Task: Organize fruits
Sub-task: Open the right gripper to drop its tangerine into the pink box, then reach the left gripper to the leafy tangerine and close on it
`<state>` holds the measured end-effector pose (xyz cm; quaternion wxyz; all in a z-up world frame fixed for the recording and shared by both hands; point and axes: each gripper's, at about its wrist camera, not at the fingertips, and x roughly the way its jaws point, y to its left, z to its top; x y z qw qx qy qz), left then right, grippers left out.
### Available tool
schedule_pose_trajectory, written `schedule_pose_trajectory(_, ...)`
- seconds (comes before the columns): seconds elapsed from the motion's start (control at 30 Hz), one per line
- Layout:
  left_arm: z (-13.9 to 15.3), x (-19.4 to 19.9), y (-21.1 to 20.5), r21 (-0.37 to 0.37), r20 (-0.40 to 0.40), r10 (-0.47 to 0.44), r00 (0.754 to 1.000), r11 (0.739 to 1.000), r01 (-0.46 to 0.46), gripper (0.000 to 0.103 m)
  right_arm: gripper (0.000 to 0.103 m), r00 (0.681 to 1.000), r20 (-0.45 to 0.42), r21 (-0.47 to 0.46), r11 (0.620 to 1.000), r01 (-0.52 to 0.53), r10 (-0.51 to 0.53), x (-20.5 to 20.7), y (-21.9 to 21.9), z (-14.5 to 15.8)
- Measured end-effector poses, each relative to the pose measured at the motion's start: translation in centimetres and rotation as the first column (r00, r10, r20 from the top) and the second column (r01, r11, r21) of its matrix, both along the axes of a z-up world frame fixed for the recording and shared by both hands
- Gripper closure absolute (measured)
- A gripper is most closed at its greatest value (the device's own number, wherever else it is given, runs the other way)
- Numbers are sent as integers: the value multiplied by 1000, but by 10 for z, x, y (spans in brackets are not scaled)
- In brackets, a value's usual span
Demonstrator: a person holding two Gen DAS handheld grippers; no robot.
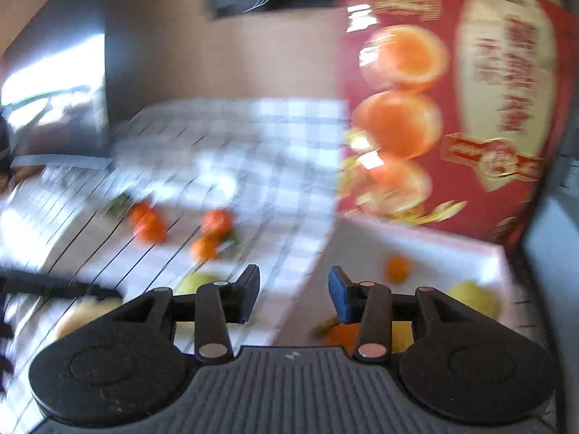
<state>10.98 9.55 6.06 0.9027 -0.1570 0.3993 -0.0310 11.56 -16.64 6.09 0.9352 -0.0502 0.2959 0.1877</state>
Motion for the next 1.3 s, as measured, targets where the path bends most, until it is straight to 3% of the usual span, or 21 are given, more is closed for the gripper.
schedule_pose_trajectory(0.1,5,18,28,60,35,73,997,995,-75,55,59,995,-1,-24,995,-98,98,-28,30,-8)
schedule_pose_trajectory(0.27,6,70,73,54,42,165,985,984,-167,55,55,988,-12,-44,987,-156,155,-56,58,-13)
schedule_pose_trajectory(0.47,-20,124,95,59,-11,202,979,978,-201,55,54,990,-75,-43,991,-125,121,-59,63,-22)
schedule_pose_trajectory(0.6,-35,135,95,88,-28,226,974,971,-223,55,54,990,-118,-43,996,-84,78,-55,61,-30)
schedule_pose_trajectory(0.8,-49,151,93,75,-33,187,982,980,-184,49,54,985,-163,-43,997,-61,54,-48,64,-40)
schedule_pose_trajectory(0.9,-52,161,89,124,-45,187,981,976,-180,51,54,983,-172,-49,996,-69,60,-46,70,-42)
schedule_pose_trajectory(1.13,-49,148,86,134,-29,144,989,981,-139,52,54,983,-176,-54,996,-69,59,-46,72,-44)
schedule_pose_trajectory(1.3,-30,98,81,96,21,114,993,989,-115,52,54,986,-163,-57,997,-52,42,-43,68,-44)
